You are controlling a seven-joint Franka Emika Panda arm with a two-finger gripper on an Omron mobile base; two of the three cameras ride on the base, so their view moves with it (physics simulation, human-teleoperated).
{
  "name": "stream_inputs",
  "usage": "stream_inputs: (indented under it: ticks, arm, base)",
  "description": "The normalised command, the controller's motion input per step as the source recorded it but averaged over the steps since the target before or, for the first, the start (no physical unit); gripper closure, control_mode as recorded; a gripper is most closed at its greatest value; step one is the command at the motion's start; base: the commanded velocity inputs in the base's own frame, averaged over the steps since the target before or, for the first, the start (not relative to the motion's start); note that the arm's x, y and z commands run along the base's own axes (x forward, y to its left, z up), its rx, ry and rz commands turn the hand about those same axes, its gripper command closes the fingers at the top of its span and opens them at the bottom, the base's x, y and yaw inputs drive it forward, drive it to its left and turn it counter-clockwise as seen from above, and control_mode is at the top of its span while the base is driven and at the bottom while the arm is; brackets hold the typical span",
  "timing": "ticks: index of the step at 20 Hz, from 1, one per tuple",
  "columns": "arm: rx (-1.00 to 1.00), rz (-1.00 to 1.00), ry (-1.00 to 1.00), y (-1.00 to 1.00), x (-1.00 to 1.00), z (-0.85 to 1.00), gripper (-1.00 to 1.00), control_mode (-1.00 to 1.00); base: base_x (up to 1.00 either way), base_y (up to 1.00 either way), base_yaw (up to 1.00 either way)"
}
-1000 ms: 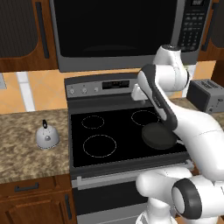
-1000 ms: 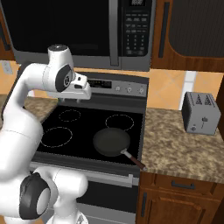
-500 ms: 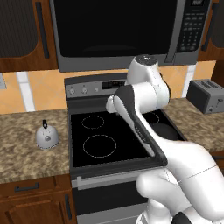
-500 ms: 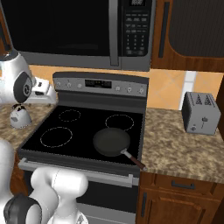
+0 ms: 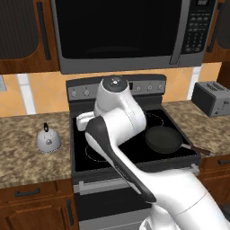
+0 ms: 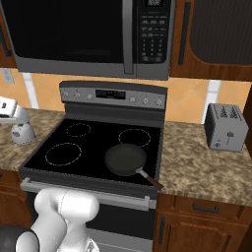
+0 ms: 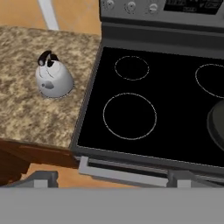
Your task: Pick the kettle from the counter and place it on a stove burner. Then turn the burner on.
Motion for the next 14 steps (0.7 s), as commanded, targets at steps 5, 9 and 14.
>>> stream_inputs:
  ticks: [5,9,14]
  arm:
    - [0.0,0.0,0.0,1.0,0.11,-0.18,-1.0,-1.0]
    - [-0.03,0.0,0.02,1.0,0.35,-0.2,-1.0,-1.0]
    - [-0.23,0.0,0.07,0.75,0.45,-0.28,-1.0,-1.0]
  base:
    - [0.0,0.0,0.0]
    - [0.0,0.0,0.0]
    - [0.0,0.0,0.0]
